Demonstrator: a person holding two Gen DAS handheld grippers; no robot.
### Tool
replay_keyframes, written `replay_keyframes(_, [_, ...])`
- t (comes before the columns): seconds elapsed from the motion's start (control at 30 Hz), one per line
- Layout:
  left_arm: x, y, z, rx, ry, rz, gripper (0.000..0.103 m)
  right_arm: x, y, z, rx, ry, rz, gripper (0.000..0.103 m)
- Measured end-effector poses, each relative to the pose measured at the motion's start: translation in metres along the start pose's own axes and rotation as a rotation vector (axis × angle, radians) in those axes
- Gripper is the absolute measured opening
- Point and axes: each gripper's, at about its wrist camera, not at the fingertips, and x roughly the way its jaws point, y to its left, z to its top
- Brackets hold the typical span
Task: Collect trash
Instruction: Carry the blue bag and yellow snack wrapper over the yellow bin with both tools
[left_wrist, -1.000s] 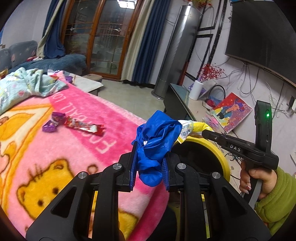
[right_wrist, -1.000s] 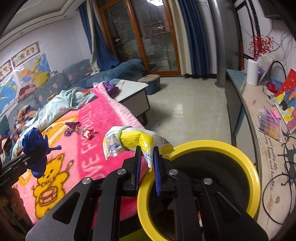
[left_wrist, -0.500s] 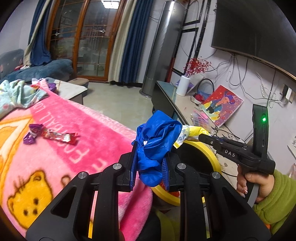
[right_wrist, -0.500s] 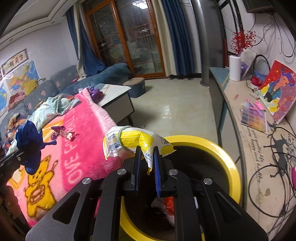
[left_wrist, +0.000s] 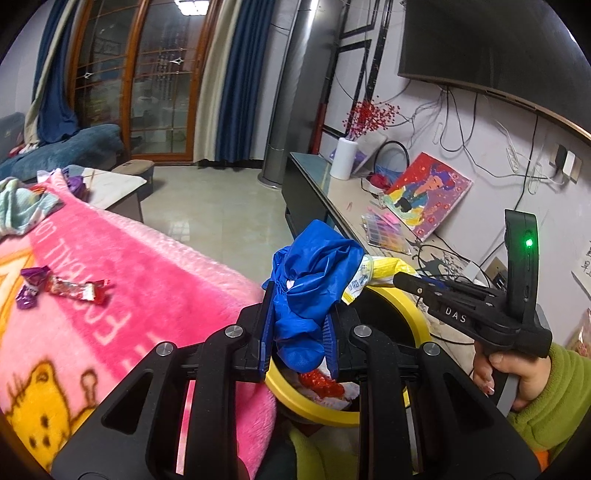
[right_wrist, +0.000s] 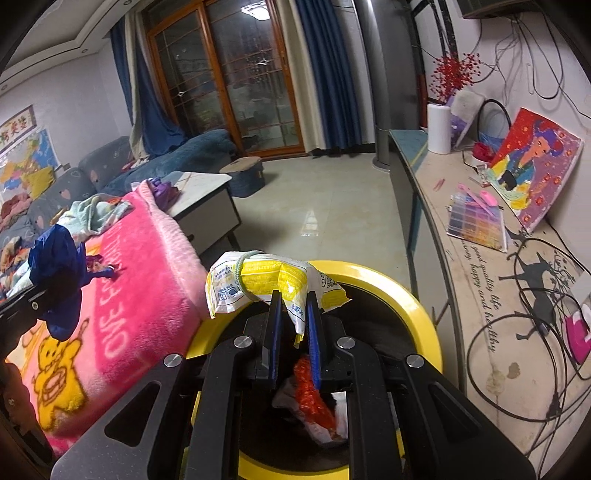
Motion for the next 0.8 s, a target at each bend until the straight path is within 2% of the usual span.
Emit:
replay_keyframes(0.5, [0.044,-0.021,0.003,0.055,0.054,-0.029,0.016,0.014,-0.027,-0.023,0.044,0.080,-0.058,0.013])
replay_keyframes(0.8, [0.068,-0.025,0.003,0.051,0.084,-0.041,0.016,0.023,-0.028,-0.027,0.064,0.114,-0.046,0.013])
